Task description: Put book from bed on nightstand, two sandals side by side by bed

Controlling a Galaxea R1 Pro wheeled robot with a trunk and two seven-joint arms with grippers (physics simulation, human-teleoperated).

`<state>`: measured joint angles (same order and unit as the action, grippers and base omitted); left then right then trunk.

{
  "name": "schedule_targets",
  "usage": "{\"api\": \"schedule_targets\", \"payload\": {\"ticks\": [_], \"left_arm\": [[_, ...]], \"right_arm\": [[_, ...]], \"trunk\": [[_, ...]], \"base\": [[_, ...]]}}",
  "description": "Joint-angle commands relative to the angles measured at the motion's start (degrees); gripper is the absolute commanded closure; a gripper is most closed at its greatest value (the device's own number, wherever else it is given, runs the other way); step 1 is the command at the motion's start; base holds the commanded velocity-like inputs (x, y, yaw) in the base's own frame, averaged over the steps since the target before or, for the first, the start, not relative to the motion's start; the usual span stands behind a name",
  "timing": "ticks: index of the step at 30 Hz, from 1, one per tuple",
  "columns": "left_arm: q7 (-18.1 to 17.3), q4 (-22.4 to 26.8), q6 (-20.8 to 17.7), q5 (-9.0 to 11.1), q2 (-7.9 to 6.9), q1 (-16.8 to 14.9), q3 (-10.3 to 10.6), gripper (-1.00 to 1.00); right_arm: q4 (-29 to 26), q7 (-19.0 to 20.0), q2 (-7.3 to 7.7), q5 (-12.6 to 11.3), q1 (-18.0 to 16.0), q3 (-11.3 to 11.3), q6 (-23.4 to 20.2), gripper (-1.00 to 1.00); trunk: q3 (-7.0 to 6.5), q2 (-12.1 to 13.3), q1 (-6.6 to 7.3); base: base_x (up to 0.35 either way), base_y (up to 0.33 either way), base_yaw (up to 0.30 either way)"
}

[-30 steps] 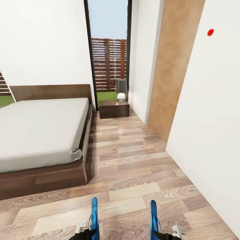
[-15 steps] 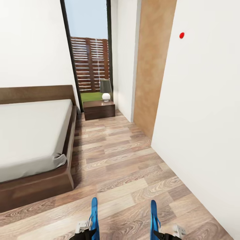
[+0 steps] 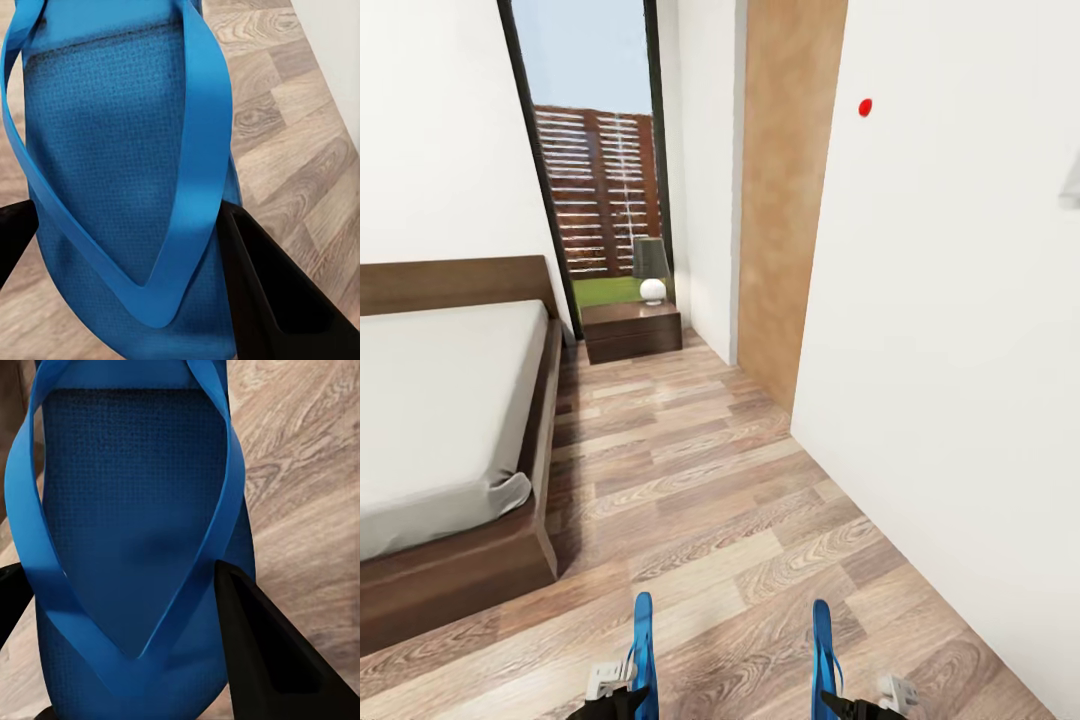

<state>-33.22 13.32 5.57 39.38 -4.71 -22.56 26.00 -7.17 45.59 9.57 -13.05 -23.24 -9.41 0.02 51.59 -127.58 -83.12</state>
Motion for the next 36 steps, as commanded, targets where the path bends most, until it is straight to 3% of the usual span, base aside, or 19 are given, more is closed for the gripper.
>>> {"api": "schedule_targets", "payload": {"ticks": [1, 14, 23, 36], "left_arm": [[-0.1, 0.0, 0.5, 0.2, -0.04, 0.0, 0.5, 1.00], [-0.1, 0.0, 0.4, 0.2, -0.04, 0.0, 0.4, 1.00], [-0.1, 0.0, 0.4, 0.2, -0.04, -0.1, 0.4, 1.00], [0.0, 0.0, 0.3, 0.3, -0.04, -0.1, 0.2, 1.00]], "right_arm": [[0.1, 0.1, 0.00, 0.0, 0.0, -0.3, 0.0, 1.00], [0.1, 0.1, -0.03, 0.0, 0.0, -0.3, 0.0, 1.00], [0.1, 0.1, 0.00, 0.0, 0.0, -0.3, 0.0, 1.00], [0.1, 0.0, -0.06, 0.0, 0.0, -0.3, 0.0, 1.00]], "trunk": [[0.13, 0.0, 0.01], [0.70, 0.0, 0.01], [0.71, 0.0, 0.01], [0.71, 0.0, 0.01]], "base": [[0.000, 0.000, -0.016], [0.011, 0.000, -0.002], [0.288, 0.000, 0.000], [0.135, 0.000, 0.000]]}}
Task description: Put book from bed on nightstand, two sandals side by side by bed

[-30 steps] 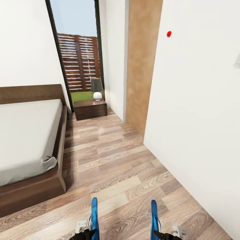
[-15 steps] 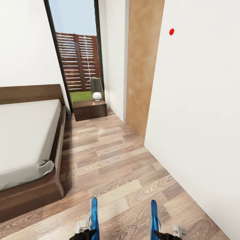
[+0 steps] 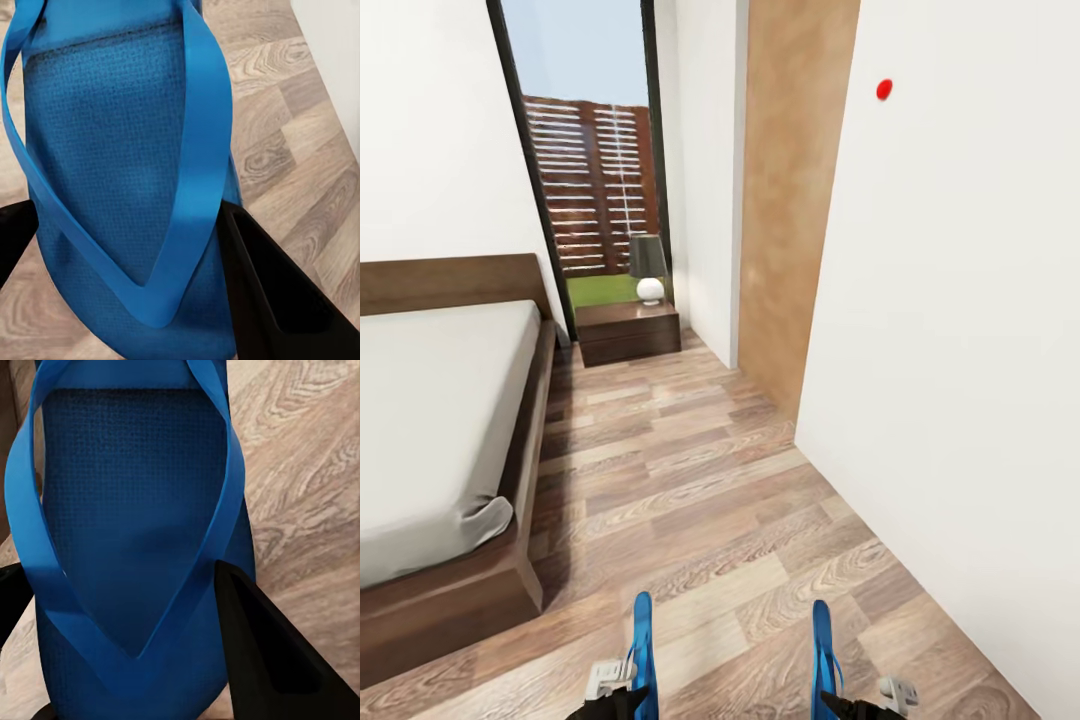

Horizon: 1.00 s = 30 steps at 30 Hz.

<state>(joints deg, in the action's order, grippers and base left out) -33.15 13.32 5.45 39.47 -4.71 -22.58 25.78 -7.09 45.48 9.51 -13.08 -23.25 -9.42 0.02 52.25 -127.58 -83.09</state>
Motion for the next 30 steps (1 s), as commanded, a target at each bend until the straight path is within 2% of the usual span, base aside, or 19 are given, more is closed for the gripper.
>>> {"api": "schedule_targets", "payload": {"ticks": [1, 12, 30], "left_arm": [[-0.1, 0.0, 0.5, 0.2, -0.04, 0.0, 0.4, 1.00], [-0.1, 0.0, 0.4, 0.2, 0.01, 0.0, 0.6, 1.00], [-0.1, -0.1, 0.4, 0.3, -0.03, 0.0, 0.5, 1.00]], "right_arm": [[0.1, 0.1, 0.00, 0.0, 0.0, -0.3, 0.0, 1.00], [0.1, 0.0, -0.60, 0.5, 0.0, 0.0, -0.1, 1.00], [0.6, 0.1, -0.52, 0.3, 0.0, 0.0, 0.0, 1.00]], "trunk": [[0.05, 0.0, -0.02], [0.05, 0.0, -0.02], [0.05, 0.0, -0.02]], "base": [[0.298, 0.000, 0.000], [0.312, -0.005, 0.000], [0.321, -0.034, 0.000]]}}
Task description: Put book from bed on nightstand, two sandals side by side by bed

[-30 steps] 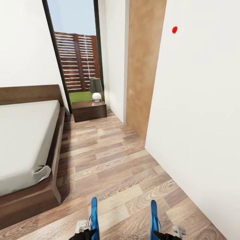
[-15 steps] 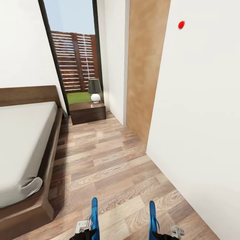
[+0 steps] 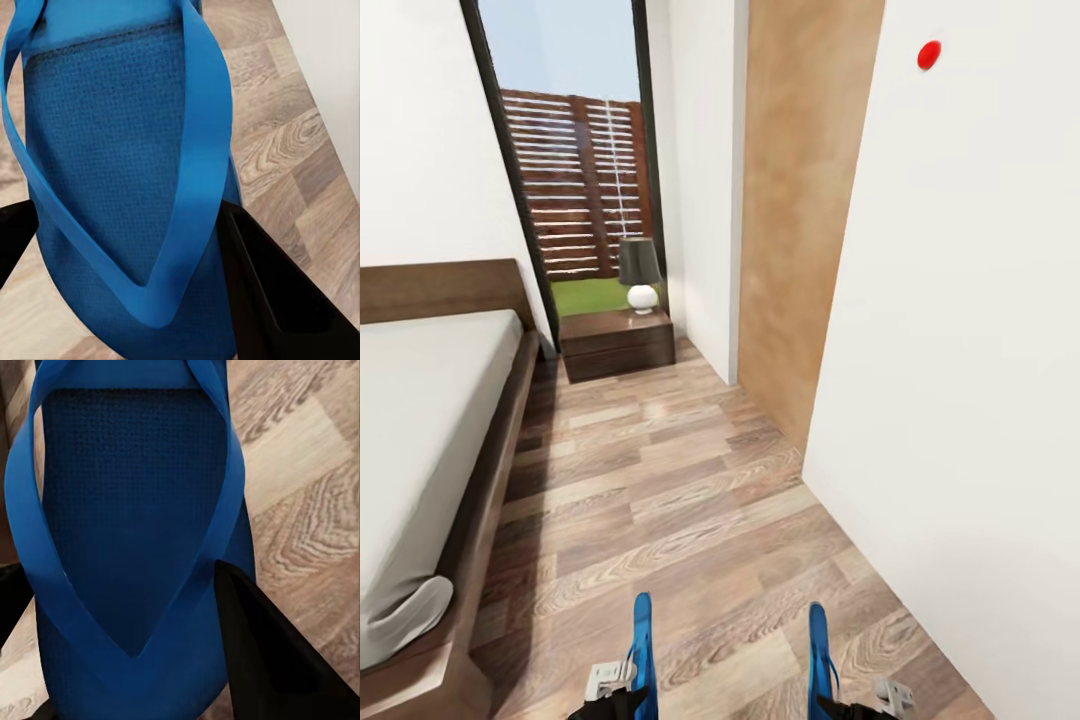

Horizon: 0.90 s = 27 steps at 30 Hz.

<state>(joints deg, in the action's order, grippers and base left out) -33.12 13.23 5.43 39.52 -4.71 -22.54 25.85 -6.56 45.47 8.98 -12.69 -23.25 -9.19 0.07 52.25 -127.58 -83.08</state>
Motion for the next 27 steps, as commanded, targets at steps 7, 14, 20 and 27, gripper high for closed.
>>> {"api": "schedule_targets", "payload": {"ticks": [7, 14, 20, 27], "left_arm": [[-0.1, 0.0, 0.5, 0.3, 0.05, -0.1, 0.5, 1.00], [-0.1, -0.1, 0.5, 0.3, 0.05, -0.1, 0.5, 1.00], [-0.1, -0.1, 0.5, 0.3, 0.05, -0.1, 0.5, 1.00], [-0.1, -0.1, 0.5, 0.3, 0.05, -0.1, 0.5, 1.00]], "right_arm": [[0.1, 0.1, -0.01, -0.2, 0.0, -0.3, 0.0, 1.00], [0.1, 0.1, 0.07, -0.2, 0.0, -0.3, -0.1, 1.00], [0.1, 0.3, 0.21, -0.2, 0.0, -0.3, -0.1, 1.00], [0.1, 0.4, 0.50, -0.3, 0.0, -0.3, -0.1, 1.00]], "trunk": [[0.05, 0.0, -0.02], [0.05, 0.0, -0.02], [0.05, 0.0, -0.02], [0.05, 0.0, -0.02]], "base": [[0.330, 0.000, 0.012], [0.331, 0.000, 0.160], [0.331, 0.000, 0.083], [0.331, 0.000, 0.072]]}}
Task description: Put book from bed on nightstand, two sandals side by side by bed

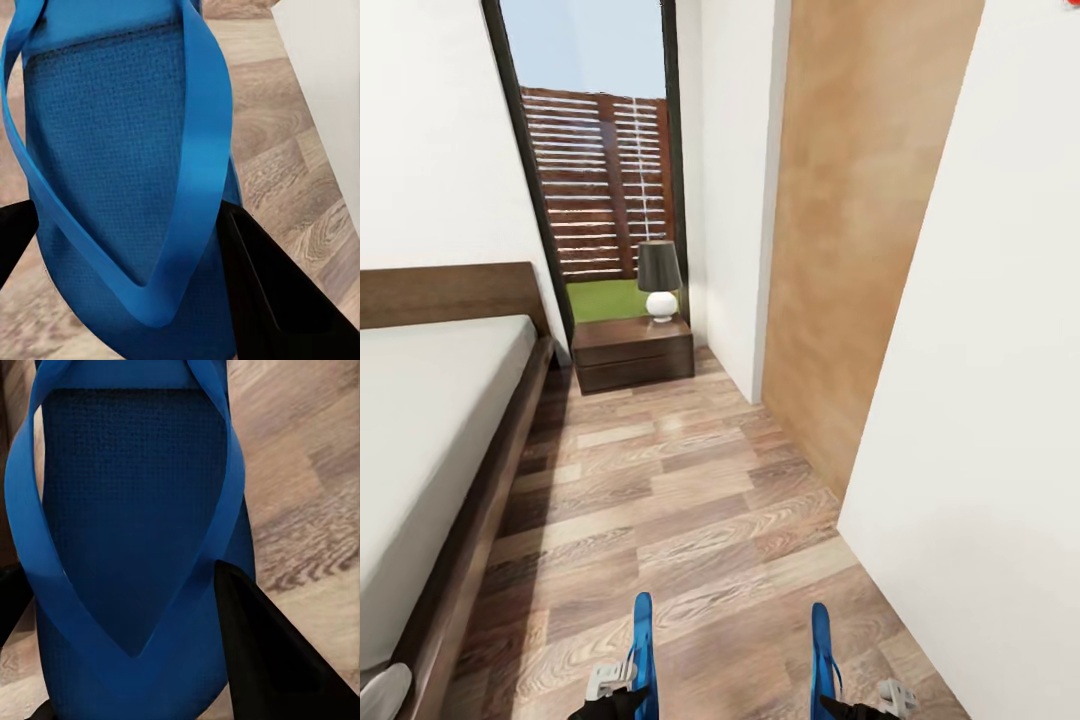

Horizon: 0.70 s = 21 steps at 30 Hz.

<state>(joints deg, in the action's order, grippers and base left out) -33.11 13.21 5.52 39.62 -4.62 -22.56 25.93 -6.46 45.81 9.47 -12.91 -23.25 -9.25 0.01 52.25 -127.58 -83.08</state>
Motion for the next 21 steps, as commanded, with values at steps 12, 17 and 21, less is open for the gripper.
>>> {"api": "schedule_targets", "payload": {"ticks": [12, 17, 21], "left_arm": [[-0.1, 0.0, 0.5, 0.1, -0.03, 0.0, 0.5, 1.00], [-0.1, 0.0, 0.5, 0.1, -0.03, -0.1, 0.5, 1.00], [-0.1, 0.0, 0.5, 0.1, -0.03, 0.0, 0.5, 1.00]], "right_arm": [[0.0, 0.3, 0.02, -0.1, 0.0, -0.3, -0.2, 1.00], [0.0, 0.0, 0.02, -0.1, 0.0, -0.3, -0.2, 1.00], [0.0, 0.0, 0.03, -0.1, 0.0, -0.3, -0.2, 1.00]], "trunk": [[0.05, 0.0, -0.02], [0.05, 0.0, -0.02], [0.05, 0.0, -0.02]], "base": [[0.331, 0.000, 0.136], [0.331, 0.000, 0.050], [0.331, 0.000, 0.152]]}}
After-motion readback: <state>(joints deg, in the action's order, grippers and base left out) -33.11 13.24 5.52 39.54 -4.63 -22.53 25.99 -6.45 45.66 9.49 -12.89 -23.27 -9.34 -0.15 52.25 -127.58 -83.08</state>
